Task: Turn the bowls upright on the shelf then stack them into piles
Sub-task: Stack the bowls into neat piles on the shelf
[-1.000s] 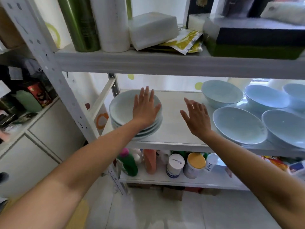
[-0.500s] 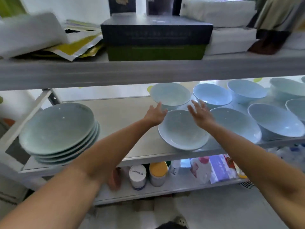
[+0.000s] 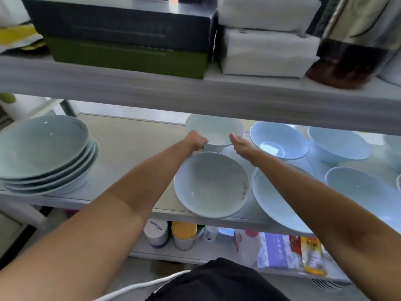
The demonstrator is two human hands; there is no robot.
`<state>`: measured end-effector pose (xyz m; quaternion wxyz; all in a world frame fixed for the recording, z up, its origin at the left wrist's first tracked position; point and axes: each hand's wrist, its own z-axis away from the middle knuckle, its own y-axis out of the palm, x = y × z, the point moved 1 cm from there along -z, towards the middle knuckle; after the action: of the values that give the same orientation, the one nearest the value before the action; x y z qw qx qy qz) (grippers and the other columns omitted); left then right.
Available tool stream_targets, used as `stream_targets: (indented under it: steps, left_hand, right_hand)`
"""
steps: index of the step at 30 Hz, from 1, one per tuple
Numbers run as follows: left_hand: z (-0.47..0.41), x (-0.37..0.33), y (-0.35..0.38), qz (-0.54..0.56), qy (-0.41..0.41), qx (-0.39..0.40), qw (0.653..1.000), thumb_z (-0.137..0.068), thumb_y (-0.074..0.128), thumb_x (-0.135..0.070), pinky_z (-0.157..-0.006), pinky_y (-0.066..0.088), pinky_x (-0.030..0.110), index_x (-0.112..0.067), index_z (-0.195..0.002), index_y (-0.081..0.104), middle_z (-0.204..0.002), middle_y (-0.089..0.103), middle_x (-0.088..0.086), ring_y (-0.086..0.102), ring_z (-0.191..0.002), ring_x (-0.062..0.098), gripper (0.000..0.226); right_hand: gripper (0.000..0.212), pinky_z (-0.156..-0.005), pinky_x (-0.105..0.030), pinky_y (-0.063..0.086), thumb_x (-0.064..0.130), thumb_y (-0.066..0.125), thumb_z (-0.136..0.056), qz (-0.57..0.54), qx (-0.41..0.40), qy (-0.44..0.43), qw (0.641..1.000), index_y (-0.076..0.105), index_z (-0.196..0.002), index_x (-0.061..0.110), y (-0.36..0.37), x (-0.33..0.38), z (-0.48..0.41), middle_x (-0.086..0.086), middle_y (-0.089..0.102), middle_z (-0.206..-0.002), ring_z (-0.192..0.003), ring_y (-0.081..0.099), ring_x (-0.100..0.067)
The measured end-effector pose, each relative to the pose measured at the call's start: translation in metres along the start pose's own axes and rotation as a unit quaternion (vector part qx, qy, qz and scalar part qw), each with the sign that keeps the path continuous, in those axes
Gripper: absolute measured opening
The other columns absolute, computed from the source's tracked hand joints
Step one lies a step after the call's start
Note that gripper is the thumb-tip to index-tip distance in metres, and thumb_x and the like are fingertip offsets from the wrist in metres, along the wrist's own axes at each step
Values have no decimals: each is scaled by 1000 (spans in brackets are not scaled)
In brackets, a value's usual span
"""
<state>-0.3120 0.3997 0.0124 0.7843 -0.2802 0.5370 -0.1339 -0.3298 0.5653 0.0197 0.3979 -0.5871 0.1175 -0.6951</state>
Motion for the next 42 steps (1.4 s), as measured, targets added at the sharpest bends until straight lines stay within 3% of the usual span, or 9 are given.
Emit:
stream_targets:
  steps: [2, 7, 13, 20, 26, 30, 34, 38, 42]
  left_hand:
    - [-1, 0, 2, -6, 8, -23, 1000, -87, 51, -6, -60, 47, 29, 3, -73, 60, -88, 60, 26, 55, -64, 24, 19]
    - [7, -1, 10, -94, 85, -52, 991, -82, 51, -1, -90, 41, 25, -7, -109, 65, -114, 61, 18, 56, -108, 30, 31]
    - [18, -9, 10, -157, 141, -77, 974, -83, 43, 2, -101, 41, 34, -7, -117, 58, -121, 45, 23, 50, -111, 37, 38]
    - [38, -5, 2, -176, 186, -100, 961, -82, 41, 4, -95, 45, 36, -5, -114, 56, -120, 44, 23, 54, -102, 37, 36]
    - [61, -11, -11, -142, 255, -157, 944, -83, 42, 8, -93, 47, 34, -2, -114, 56, -114, 48, 23, 53, -100, 36, 36]
    - [90, -16, -24, -107, 320, -197, 920, -81, 45, 9, -81, 41, 22, -1, -109, 60, -105, 51, 22, 53, -94, 31, 33]
    - [131, 3, -24, -68, 364, -178, 912, -81, 46, 12, -83, 50, 25, -2, -109, 60, -105, 50, 21, 56, -93, 26, 34]
    - [162, 34, -13, -37, 366, -145, 918, -76, 44, 14, -84, 55, 36, -1, -107, 59, -107, 47, 19, 59, -93, 27, 38]
    - [178, 60, -10, -19, 341, -109, 934, -74, 40, 14, -90, 52, 34, 0, -111, 59, -110, 45, 20, 57, -99, 28, 44]
  right_hand:
    - [56, -114, -38, 22, 42, 19, -102, 13, 11, -7, 1000, 31, -145, 9, 2, -1, -4, -11, 33, -151, -139, 31, -27]
    - [44, -105, -33, 33, 17, 45, -97, 34, 17, -29, 999, 40, -140, 7, 6, -11, -16, -15, 48, -138, -127, 45, -29]
    - [31, -77, -25, 36, 8, 50, -86, 104, -9, -54, 993, 54, -117, 7, 7, -19, -18, -5, 52, -94, -89, 49, -22]
    - [25, -77, -32, 36, 25, 42, -97, 189, -90, -91, 974, 59, -112, 14, 4, -16, -2, -15, 65, -111, -104, 57, -33]
    - [28, -69, -34, 36, 23, 36, -102, 292, -223, -167, 915, 60, -110, 11, -10, 7, 41, -23, 66, -98, -90, 61, -41]
    - [26, -67, -35, 40, 24, 40, -101, 353, -285, -221, 864, 60, -110, 10, -19, 15, 71, -24, 68, -85, -80, 65, -42]
    - [26, -51, -32, 48, 32, 49, -92, 356, -369, -289, 809, 66, -92, 12, -6, 0, 107, -16, 67, -60, -52, 65, -37]
    - [31, -39, -23, 42, 36, 43, -88, 339, -393, -298, 801, 68, -83, 18, 28, -25, 137, -6, 64, -52, -41, 61, -28]
    - [29, -36, -21, 37, 36, 45, -87, 352, -396, -299, 794, 68, -79, 19, 49, -33, 153, -2, 57, -47, -40, 57, -26]
